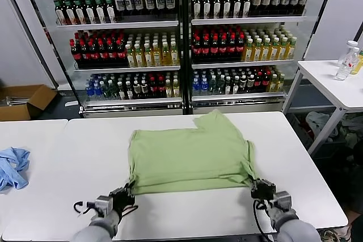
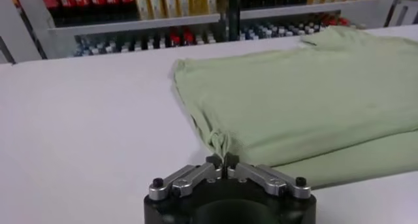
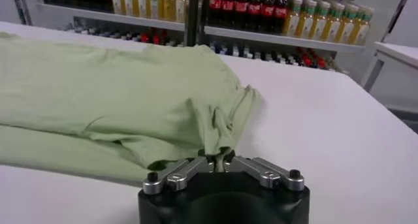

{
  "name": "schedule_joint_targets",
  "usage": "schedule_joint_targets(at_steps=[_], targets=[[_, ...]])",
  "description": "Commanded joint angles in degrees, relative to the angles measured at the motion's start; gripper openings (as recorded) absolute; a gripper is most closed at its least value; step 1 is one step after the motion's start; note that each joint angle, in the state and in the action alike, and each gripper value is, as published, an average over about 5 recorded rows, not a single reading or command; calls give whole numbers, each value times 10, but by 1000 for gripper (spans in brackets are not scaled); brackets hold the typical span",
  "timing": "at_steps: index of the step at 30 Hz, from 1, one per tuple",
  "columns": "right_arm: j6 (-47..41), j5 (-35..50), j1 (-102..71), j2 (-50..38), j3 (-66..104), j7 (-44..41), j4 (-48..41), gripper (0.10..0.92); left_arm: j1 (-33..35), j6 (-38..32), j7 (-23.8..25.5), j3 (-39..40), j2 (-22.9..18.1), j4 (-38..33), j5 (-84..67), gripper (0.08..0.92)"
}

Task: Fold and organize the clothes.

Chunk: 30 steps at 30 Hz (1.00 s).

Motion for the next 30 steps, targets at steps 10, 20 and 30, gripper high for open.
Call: schedule_joint_targets(at_steps=[10, 20, 30], targets=[[4, -53, -156, 2, 77, 8, 203, 323, 150, -17, -6, -90, 26, -192, -13, 245], [-24, 56, 60, -59, 45, 25, 97, 609, -51, -7, -1, -58, 27, -43, -34, 539], [-67, 149, 387, -45, -123, 43, -162, 819, -251, -5, 3, 10, 0, 168, -14, 801]])
